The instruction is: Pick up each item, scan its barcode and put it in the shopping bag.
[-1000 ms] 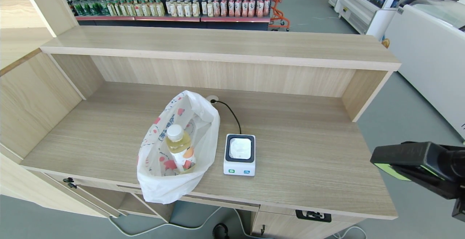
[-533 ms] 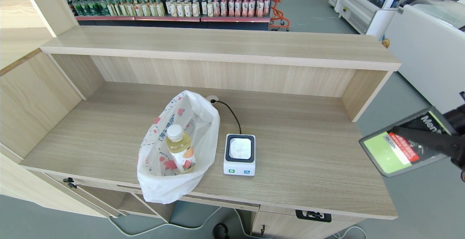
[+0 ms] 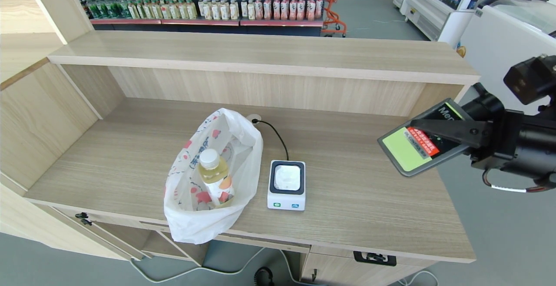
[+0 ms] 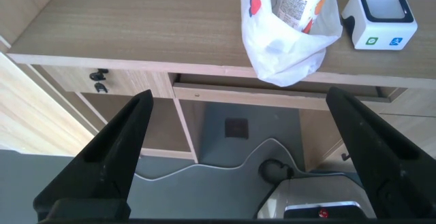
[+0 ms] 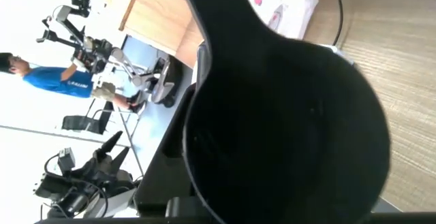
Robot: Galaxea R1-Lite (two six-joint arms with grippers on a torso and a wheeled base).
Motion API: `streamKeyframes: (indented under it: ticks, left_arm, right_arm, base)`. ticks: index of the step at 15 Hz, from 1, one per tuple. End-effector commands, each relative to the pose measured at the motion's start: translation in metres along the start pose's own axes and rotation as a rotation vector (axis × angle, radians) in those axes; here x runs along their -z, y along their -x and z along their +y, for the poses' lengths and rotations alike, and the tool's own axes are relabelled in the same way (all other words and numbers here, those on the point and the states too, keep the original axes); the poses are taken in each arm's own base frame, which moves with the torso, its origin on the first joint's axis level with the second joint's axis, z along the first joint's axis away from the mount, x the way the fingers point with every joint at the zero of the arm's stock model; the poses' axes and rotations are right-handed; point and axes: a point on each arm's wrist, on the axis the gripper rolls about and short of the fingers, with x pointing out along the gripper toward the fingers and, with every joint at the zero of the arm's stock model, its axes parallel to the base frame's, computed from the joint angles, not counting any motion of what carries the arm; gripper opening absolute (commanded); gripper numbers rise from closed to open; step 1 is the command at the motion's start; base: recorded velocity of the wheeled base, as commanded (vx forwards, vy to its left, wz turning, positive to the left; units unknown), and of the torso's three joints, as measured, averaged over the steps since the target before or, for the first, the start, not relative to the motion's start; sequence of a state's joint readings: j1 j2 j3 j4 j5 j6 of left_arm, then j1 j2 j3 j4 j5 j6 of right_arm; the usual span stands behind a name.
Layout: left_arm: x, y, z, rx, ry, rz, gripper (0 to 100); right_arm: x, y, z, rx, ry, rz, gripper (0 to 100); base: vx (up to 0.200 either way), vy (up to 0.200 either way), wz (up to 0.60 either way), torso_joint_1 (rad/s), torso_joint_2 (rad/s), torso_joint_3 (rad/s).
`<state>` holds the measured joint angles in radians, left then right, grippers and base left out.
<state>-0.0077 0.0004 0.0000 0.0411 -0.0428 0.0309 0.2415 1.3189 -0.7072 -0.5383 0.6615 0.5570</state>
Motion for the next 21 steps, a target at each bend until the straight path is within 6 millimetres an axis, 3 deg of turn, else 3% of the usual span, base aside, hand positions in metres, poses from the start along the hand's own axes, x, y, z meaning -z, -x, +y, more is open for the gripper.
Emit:
streamKeyframes:
  ticks: [1, 21]
  left_arm:
    - [0.000, 0.000, 0.000, 0.000, 0.000, 0.000, 100]
    - [0.000, 0.000, 0.000, 0.000, 0.000, 0.000, 100]
  right_arm:
    - [0.005, -0.010, -0.005, -0.005, -0.017, 0.036, 0]
    - [0.012, -0.025, -0.014, 0.013, 0.001, 0.077, 0]
  base:
    - [0.000, 0.000, 0.00, 0.000, 0.00, 0.000]
    - [0.000, 0.000, 0.00, 0.000, 0.00, 0.000]
